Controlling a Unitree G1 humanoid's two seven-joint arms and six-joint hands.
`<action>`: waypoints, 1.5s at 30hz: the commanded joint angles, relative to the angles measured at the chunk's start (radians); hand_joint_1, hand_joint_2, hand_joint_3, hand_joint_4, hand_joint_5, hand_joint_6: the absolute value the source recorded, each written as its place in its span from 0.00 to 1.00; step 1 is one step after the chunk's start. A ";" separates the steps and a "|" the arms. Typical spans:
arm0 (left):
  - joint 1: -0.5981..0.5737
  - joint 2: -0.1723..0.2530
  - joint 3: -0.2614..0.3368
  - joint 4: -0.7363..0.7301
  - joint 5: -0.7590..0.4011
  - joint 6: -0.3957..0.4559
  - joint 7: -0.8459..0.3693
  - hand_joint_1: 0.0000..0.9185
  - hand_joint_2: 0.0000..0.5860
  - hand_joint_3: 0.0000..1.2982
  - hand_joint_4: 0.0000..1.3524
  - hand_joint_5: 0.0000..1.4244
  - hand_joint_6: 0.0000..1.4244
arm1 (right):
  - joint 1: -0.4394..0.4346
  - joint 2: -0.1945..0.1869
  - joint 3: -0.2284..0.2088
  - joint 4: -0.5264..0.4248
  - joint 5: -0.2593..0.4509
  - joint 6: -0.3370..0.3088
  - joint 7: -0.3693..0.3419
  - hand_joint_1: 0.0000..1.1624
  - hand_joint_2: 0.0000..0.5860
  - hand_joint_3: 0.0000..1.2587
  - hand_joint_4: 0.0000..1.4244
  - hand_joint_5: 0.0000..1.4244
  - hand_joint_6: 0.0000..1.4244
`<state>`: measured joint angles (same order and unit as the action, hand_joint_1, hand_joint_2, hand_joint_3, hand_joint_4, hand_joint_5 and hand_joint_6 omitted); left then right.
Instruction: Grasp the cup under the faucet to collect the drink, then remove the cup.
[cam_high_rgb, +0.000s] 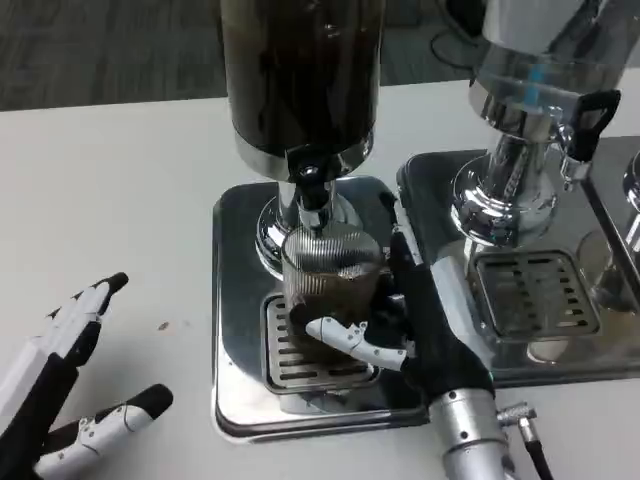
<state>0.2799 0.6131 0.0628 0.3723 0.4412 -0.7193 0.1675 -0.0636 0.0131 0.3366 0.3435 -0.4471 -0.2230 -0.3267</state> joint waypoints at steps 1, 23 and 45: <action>0.006 -0.003 0.003 -0.009 -0.010 0.004 -0.007 0.00 0.18 0.00 0.00 0.00 0.00 | 0.024 0.009 0.006 0.016 -0.005 0.002 -0.005 0.73 0.25 0.01 0.32 0.49 0.78; -0.015 -0.007 -0.007 0.012 -0.026 -0.007 -0.023 0.00 0.18 0.00 0.00 0.00 0.00 | 0.048 -0.003 0.007 0.016 -0.061 -0.122 -0.134 0.78 0.27 0.16 0.42 0.61 0.91; -0.050 -0.014 -0.050 0.016 -0.014 -0.016 -0.036 0.00 0.18 0.00 0.00 0.00 0.00 | 0.214 -0.058 -0.033 -0.236 -0.111 -0.145 -0.186 0.80 0.27 0.18 0.43 0.62 0.93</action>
<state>0.2356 0.6029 0.0238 0.3855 0.4228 -0.7219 0.1419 0.1364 -0.0423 0.3180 0.1659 -0.5644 -0.3302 -0.5053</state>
